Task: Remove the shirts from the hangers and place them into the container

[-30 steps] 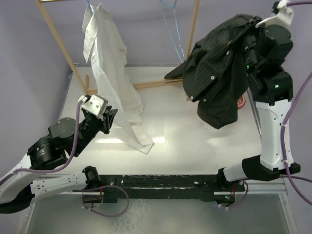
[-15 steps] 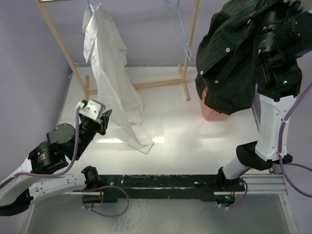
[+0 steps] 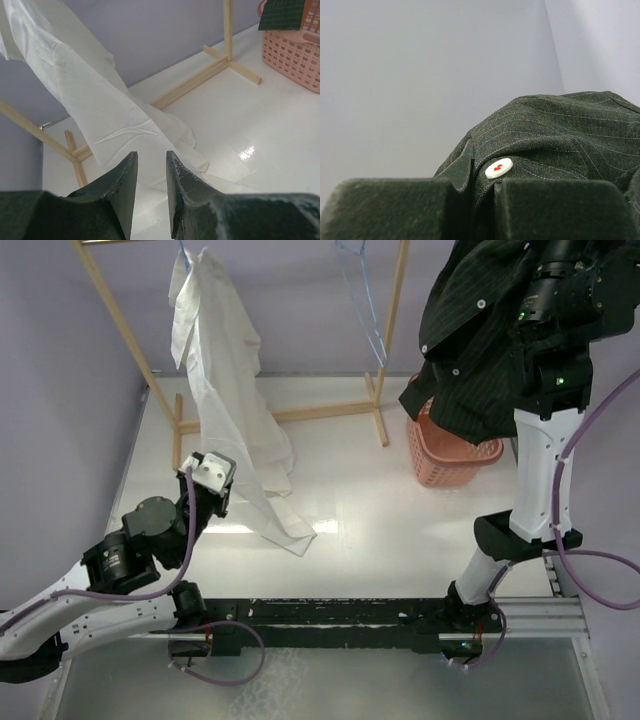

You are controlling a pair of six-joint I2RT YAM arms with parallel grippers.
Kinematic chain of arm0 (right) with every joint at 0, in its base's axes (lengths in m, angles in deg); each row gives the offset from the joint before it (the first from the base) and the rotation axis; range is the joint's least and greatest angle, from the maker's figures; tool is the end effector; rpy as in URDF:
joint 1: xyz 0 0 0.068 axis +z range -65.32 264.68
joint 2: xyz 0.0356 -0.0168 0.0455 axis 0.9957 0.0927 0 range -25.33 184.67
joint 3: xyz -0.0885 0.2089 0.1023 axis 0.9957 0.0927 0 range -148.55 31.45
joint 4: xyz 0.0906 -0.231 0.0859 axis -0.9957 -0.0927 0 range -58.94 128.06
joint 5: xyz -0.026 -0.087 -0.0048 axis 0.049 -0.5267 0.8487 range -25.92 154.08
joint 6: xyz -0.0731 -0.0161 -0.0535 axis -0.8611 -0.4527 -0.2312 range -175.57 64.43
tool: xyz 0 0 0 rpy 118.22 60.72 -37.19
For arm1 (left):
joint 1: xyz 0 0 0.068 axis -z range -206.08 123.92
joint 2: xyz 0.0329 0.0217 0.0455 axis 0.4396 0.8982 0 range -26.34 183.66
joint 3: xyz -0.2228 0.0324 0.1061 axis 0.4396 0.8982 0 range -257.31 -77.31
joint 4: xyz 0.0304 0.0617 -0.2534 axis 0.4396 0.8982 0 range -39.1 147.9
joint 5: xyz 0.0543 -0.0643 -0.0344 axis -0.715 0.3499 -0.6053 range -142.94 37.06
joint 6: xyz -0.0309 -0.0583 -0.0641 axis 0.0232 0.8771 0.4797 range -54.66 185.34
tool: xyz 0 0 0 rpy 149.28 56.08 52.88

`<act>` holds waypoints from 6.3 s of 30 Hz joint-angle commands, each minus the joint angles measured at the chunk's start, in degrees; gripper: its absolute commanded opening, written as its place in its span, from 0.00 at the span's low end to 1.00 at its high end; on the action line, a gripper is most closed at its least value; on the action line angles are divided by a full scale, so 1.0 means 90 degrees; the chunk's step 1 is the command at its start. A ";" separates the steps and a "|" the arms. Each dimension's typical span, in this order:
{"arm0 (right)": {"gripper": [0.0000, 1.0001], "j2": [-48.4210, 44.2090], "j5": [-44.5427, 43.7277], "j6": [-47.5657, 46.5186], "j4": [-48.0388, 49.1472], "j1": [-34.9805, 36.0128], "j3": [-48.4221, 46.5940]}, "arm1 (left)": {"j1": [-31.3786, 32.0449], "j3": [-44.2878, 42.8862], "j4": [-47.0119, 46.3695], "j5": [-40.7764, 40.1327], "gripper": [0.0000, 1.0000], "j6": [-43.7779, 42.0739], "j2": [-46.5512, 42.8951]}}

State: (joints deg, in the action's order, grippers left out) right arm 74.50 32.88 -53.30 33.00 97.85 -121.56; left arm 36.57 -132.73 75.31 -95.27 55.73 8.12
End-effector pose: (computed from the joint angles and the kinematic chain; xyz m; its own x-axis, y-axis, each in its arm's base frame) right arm 0.2599 0.0169 0.6899 0.7301 0.2056 -0.6517 0.1131 0.9042 0.4119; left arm 0.1257 -0.1220 0.3848 0.0307 0.2091 -0.9774 0.3476 0.9146 0.2066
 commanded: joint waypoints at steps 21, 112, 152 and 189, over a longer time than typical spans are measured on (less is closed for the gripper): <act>0.00 -0.0091 0.0054 -0.0362 0.0894 -0.0216 0.0240 | -0.0079 0.0777 -0.1017 0.0059 0.34 0.0026 0.0127; 0.60 -0.3969 0.2942 0.1133 -0.1809 0.0154 0.6603 | -0.1006 0.0826 -0.0653 0.0963 0.54 0.0662 -0.0275; 0.66 0.2440 0.4123 0.0730 -0.1446 0.4347 0.0133 | -0.1161 -0.2643 0.2214 -0.0363 0.49 0.1853 -0.0884; 0.42 0.2808 0.1476 -0.0001 0.0625 0.4429 0.1200 | -0.1162 -0.2088 0.2964 -0.0189 0.48 0.2710 -0.1617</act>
State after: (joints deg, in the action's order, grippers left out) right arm 103.44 47.06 -53.57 31.66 138.59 -112.31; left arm 26.41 -152.38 101.80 -97.45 78.51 -5.76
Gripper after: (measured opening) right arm 0.451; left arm 0.477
